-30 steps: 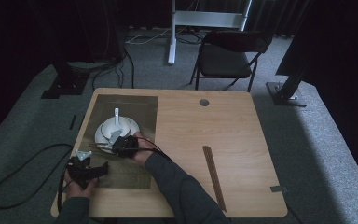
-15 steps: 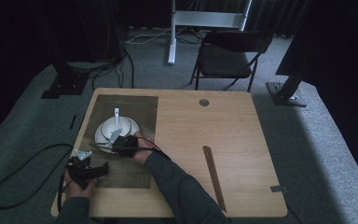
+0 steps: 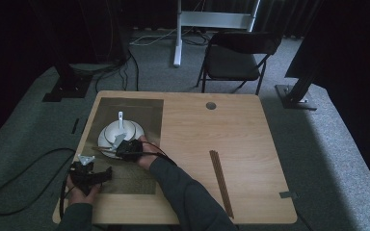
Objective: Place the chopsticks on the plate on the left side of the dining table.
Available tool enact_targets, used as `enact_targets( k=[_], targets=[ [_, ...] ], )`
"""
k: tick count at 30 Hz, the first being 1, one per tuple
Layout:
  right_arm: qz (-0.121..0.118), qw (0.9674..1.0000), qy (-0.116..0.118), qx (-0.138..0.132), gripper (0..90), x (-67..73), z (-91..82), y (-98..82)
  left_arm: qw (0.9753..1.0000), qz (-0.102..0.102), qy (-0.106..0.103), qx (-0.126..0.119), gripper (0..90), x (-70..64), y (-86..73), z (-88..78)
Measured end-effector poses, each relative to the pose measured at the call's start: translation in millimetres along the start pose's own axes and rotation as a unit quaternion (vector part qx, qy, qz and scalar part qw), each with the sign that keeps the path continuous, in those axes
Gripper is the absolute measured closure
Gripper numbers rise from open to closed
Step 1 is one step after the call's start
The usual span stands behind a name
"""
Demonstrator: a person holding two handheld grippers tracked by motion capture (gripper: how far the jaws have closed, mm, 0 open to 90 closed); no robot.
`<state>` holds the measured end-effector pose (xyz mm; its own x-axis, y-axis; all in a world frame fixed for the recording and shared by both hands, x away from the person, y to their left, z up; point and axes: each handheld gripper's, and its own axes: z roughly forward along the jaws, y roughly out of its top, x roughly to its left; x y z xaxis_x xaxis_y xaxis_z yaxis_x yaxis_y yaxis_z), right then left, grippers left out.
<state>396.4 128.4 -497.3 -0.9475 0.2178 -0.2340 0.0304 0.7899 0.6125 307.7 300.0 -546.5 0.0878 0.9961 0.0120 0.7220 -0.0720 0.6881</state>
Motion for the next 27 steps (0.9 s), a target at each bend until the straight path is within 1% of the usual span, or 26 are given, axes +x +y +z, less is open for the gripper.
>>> enact_targets(
  k=[11, 21, 27],
  targets=[
    [-0.005, 0.9999, -0.011, -0.001, 81.4, 0.8, -0.2, -0.6, 1.0000, 0.000, 0.000, 0.000, 0.1, 0.0, 0.0, 0.0],
    [-0.021, 0.9992, -0.033, -0.005, 82.3, 3.2, -0.9, -0.2, 1.0000, -0.001, 0.000, -0.001, 0.1, -0.1, 0.0, 0.1],
    [-0.016, 0.9991, -0.039, -0.005, 84.1, 2.6, -0.3, -1.0, 1.0000, -0.001, 0.000, -0.001, 0.1, -0.1, 0.0, 0.1]
  ],
)
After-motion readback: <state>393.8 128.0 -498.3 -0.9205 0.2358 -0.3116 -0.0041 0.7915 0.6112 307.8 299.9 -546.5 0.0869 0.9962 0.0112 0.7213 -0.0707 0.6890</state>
